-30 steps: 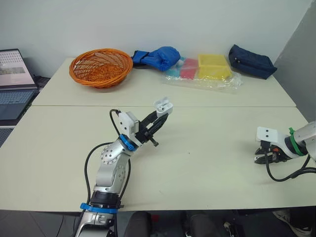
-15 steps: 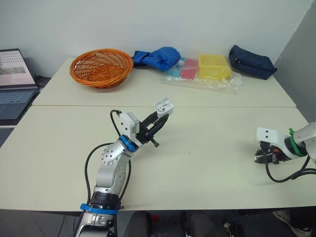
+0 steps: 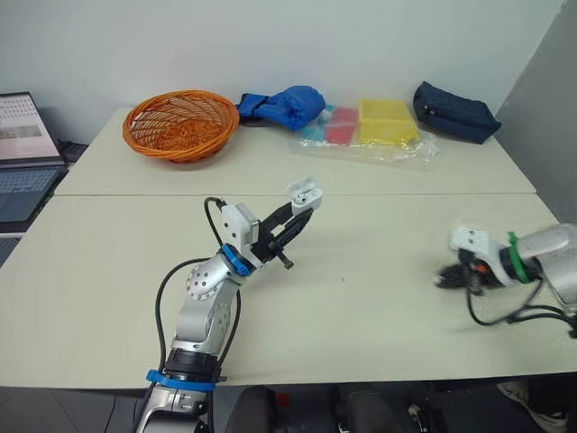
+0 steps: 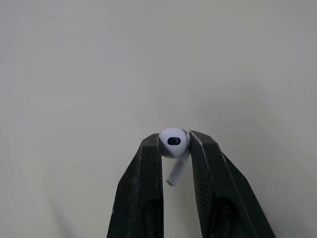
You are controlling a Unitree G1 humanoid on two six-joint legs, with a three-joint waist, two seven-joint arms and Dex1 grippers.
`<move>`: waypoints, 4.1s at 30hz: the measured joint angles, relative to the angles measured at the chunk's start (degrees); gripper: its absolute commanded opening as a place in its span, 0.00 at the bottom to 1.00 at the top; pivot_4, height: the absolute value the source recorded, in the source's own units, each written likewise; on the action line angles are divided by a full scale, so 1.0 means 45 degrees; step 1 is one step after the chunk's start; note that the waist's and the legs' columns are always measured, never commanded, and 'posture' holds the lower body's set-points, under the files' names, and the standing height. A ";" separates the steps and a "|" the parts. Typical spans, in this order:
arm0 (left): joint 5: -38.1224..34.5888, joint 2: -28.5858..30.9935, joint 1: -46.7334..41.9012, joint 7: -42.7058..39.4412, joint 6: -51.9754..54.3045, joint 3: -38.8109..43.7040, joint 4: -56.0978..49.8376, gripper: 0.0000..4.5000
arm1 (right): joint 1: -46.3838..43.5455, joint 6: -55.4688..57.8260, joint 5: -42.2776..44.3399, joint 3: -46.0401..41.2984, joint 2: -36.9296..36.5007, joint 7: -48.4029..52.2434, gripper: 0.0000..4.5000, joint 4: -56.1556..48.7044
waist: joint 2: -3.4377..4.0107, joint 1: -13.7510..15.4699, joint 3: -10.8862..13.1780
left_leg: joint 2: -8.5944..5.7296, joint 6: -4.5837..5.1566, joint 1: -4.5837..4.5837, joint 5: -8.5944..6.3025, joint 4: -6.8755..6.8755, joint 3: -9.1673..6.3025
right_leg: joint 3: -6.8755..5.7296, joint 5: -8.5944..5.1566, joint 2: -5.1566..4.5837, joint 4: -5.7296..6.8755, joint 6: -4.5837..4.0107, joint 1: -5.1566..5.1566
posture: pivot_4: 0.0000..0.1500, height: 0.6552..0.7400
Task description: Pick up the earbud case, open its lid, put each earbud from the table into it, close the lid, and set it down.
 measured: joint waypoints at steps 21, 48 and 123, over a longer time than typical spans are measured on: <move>-0.0414 -0.0319 -0.0618 -0.0728 0.0014 0.0016 0.0438 0.17 | -0.0050 0.1660 0.3081 -0.0849 0.6123 -0.8833 0.09 -0.5046 | -0.0001 0.0239 -0.0004 | -0.0010 -0.0003 -0.0111 0.0004 -0.0005 0.0019 | -0.0042 -0.0002 -0.0046 -0.0064 0.0021 -0.0048 | 1.00 1.00; -0.0420 -0.0342 -0.0561 -0.0665 0.0294 -0.0012 0.0356 0.17 | -0.0039 0.0348 0.2921 0.0599 0.5296 -0.9065 0.09 -0.4405 | -0.0001 0.0203 -0.0004 | -0.0002 -0.0003 -0.0125 0.0003 -0.0014 0.0016 | -0.0031 -0.0005 -0.0034 -0.0060 0.0018 -0.0081 | 1.00 1.00; -0.0638 0.0169 -0.0813 -0.2368 0.0551 -0.0211 0.0610 0.17 | -0.4346 0.2077 0.3056 0.1933 0.1921 -0.4115 0.01 -0.1457 | 0.0002 0.0241 -0.0001 | -0.0001 0.0003 -0.0229 0.0000 -0.0001 0.0012 | -0.0051 -0.0006 -0.0037 -0.0080 0.0006 -0.0144 | 1.00 1.00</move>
